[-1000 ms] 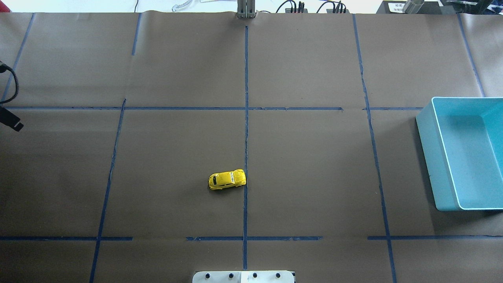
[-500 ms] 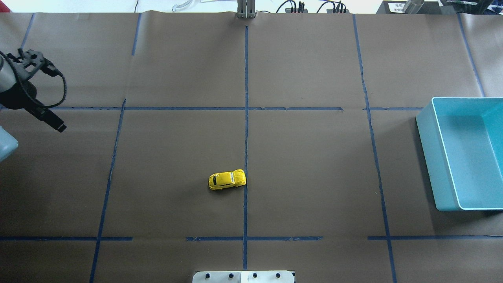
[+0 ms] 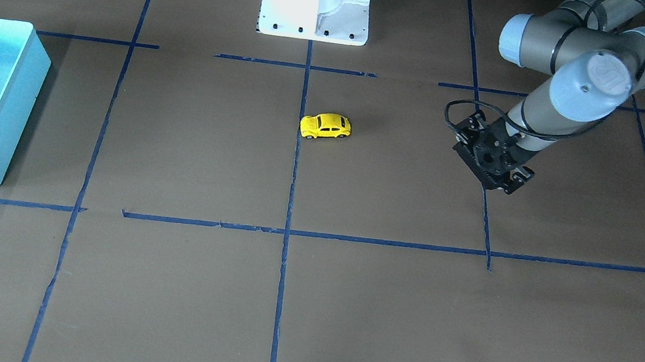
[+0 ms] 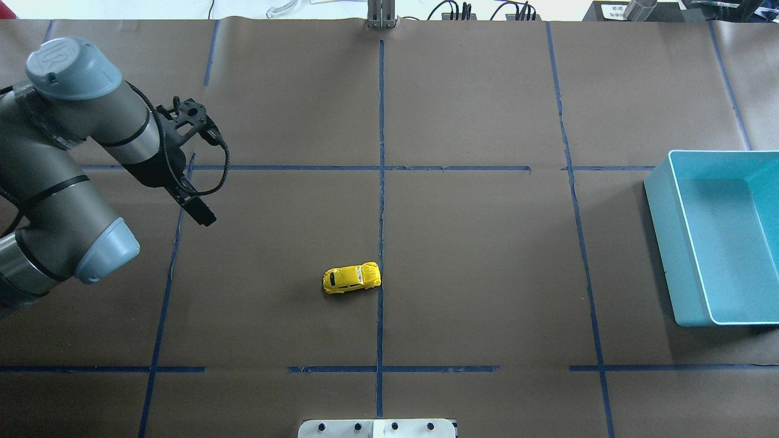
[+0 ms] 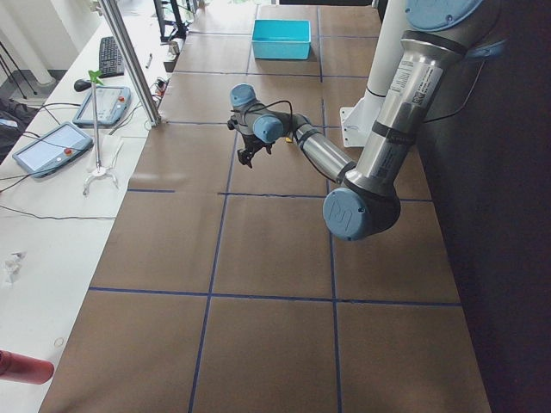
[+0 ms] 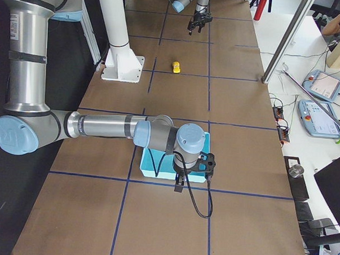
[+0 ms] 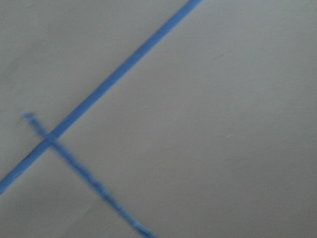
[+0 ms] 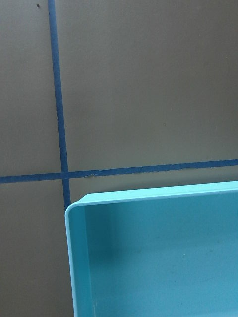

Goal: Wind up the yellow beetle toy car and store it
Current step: 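Move the left gripper over the yellow beetle toy car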

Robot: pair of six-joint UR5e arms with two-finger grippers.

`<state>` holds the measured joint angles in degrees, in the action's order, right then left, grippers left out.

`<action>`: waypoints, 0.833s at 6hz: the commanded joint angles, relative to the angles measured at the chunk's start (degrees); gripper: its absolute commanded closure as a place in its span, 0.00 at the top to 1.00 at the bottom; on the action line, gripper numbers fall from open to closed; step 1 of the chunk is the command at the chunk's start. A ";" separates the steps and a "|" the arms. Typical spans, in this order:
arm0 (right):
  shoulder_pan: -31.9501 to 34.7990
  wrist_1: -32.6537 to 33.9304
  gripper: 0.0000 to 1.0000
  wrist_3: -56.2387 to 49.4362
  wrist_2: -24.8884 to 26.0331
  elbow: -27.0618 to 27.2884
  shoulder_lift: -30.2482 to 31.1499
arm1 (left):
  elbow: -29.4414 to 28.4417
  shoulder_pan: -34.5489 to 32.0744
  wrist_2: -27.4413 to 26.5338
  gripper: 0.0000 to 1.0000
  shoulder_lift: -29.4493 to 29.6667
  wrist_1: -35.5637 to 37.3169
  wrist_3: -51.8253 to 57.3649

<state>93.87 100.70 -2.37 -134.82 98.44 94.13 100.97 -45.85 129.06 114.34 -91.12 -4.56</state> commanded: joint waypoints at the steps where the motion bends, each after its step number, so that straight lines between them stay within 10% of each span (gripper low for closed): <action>1: 0.00 0.02 1.00 0.00 0.00 0.00 0.00 | -1.98 6.17 0.14 1.00 7.78 -0.02 -0.01; 5: 0.00 -0.06 1.00 0.00 -0.09 0.00 -0.08 | -7.62 15.94 -7.52 1.00 25.65 8.85 0.87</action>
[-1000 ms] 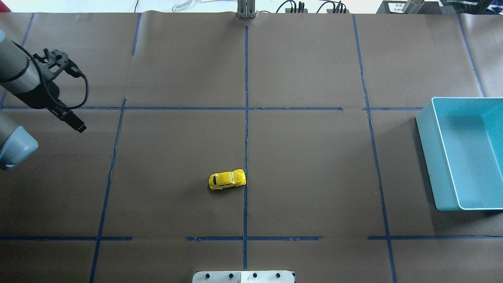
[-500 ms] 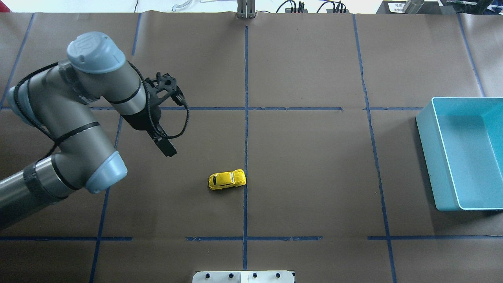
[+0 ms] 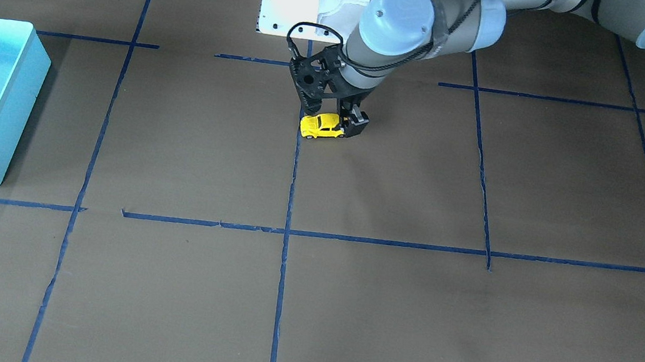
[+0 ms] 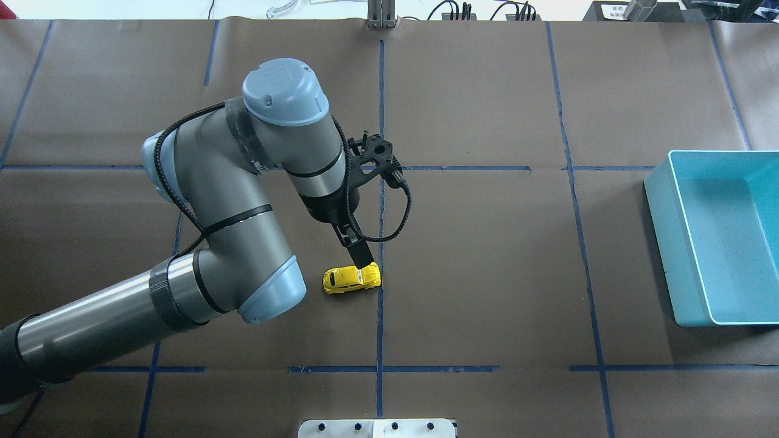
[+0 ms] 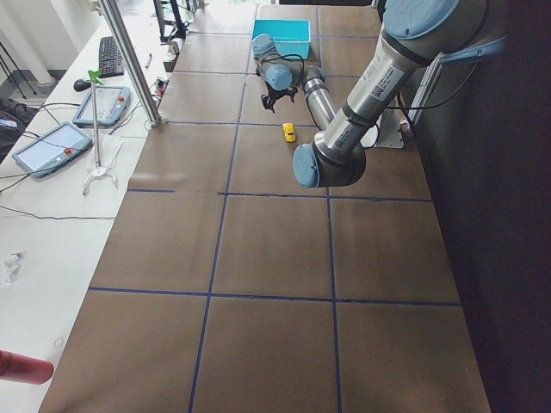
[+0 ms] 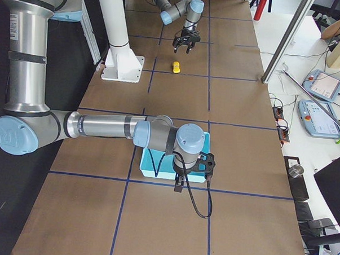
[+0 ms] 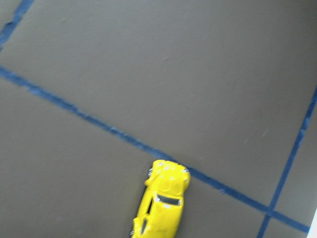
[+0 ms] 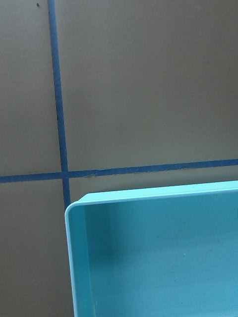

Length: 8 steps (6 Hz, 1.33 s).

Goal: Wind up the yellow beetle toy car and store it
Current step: 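Move the left gripper over the yellow beetle toy car, then lower the left gripper onto the yellow car and grip it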

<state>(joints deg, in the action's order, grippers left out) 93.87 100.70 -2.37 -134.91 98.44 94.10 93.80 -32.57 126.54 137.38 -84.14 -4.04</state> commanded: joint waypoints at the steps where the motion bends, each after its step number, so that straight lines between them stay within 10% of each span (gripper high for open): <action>1: 0.00 -0.15 1.00 0.00 0.00 0.00 0.03 | -1.07 5.91 -13.86 1.00 3.24 2.74 6.44; 8: 0.00 -0.24 1.00 -0.09 0.26 -0.18 0.03 | -12.93 7.69 -20.28 1.00 4.39 1.36 14.16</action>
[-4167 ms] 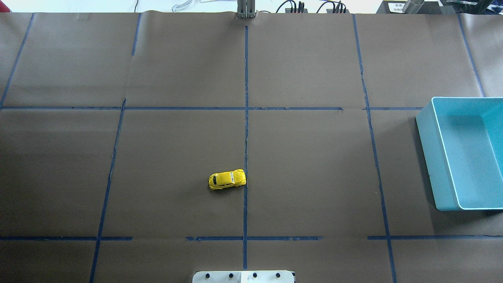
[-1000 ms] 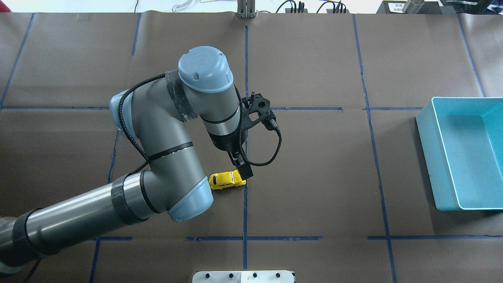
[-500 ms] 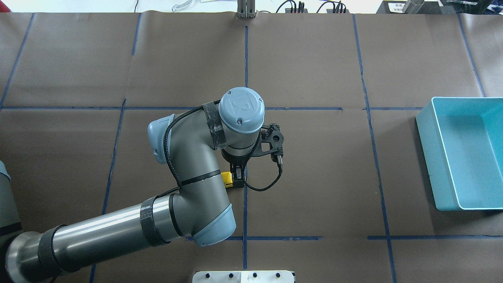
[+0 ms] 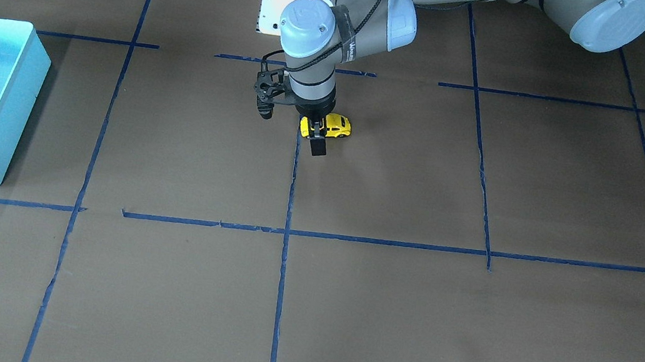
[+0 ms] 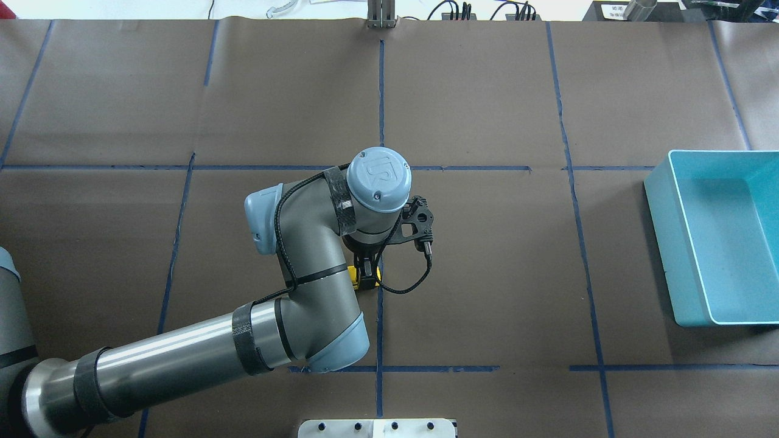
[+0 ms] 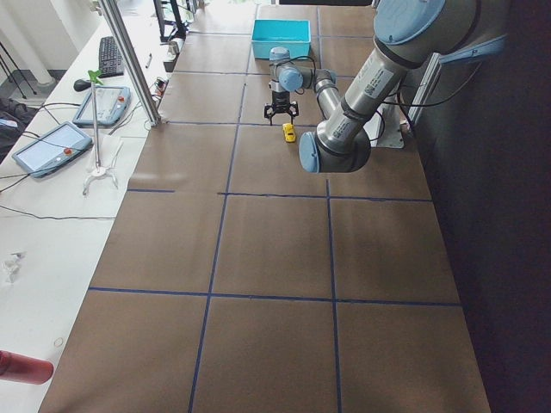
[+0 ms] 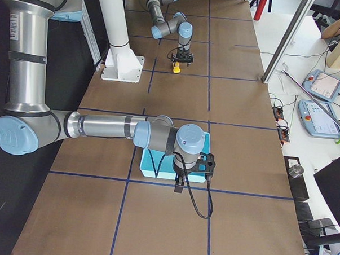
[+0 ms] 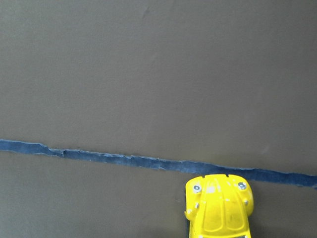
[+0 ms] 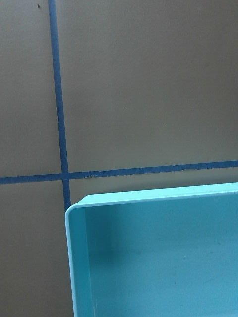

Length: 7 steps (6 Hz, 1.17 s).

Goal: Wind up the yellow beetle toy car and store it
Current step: 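Lower the left gripper onto the yellow car and grip it, then press the car down with the left gripper and drag it backward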

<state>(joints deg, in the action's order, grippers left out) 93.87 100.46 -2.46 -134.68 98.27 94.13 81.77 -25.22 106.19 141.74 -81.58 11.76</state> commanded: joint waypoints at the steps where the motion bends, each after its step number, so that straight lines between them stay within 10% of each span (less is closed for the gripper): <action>1: 0.00 0.00 1.00 0.08 -0.06 0.00 0.00 | -0.91 0.87 0.33 1.00 0.11 -1.30 -3.40; 4: 0.00 -0.09 1.00 0.08 -0.15 0.00 0.00 | -1.00 2.45 1.22 1.00 0.47 -1.30 -6.49; 7: 0.00 -0.09 1.00 0.08 -0.15 0.00 0.00 | -1.27 2.46 0.95 0.06 0.47 -1.30 -2.75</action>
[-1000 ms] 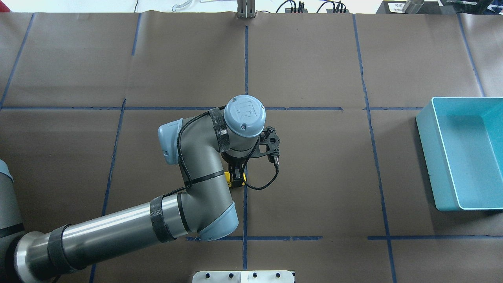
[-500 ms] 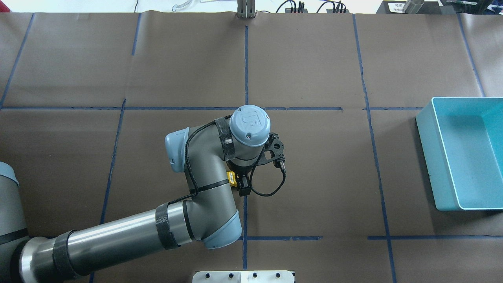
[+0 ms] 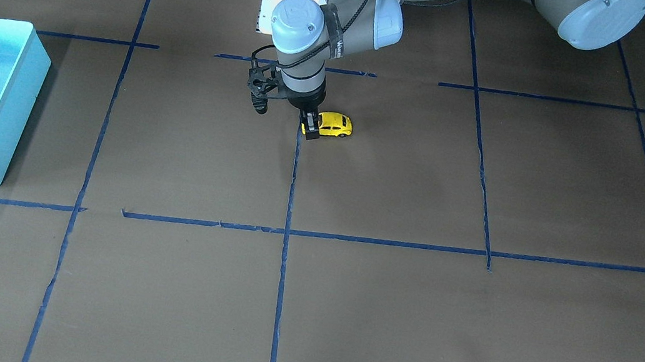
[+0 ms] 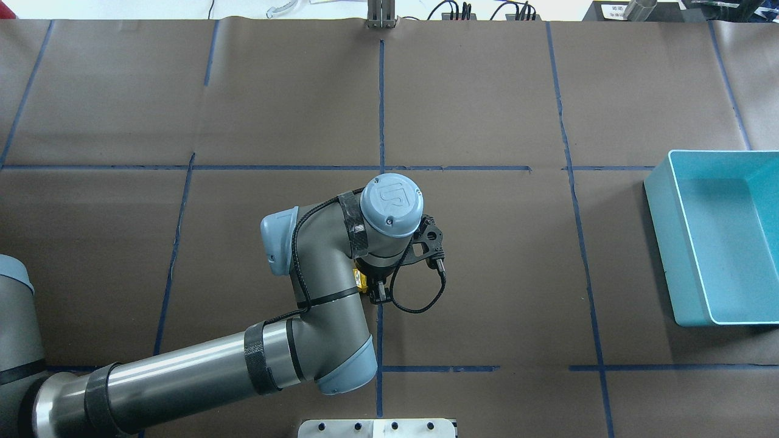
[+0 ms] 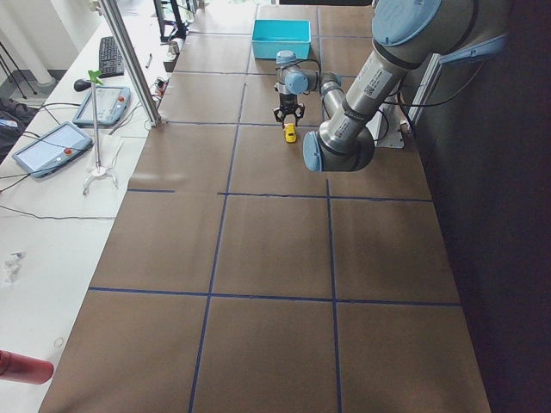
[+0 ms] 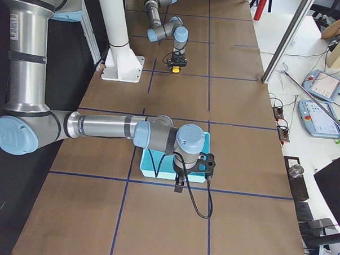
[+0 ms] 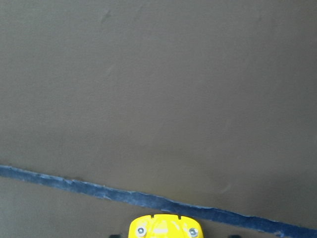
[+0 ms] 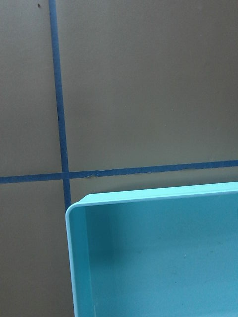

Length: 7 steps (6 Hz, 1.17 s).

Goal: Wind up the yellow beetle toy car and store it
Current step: 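Press the car down with the left gripper and drag it backward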

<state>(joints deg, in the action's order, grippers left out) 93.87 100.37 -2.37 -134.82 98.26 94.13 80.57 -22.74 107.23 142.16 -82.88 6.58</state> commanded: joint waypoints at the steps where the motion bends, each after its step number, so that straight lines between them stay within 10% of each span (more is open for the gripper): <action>1: 0.00 0.00 1.00 0.00 0.00 0.09 0.00 | 0.20 -0.11 -0.09 0.04 0.22 -0.17 6.82; 7: 0.00 0.00 1.00 0.00 0.00 0.00 0.00 | -9.99 -6.00 1.04 0.03 6.20 -13.60 11.44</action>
<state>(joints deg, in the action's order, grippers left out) 93.87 100.37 -2.37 -134.82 98.26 94.13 72.48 -28.65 107.73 147.38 -94.05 18.39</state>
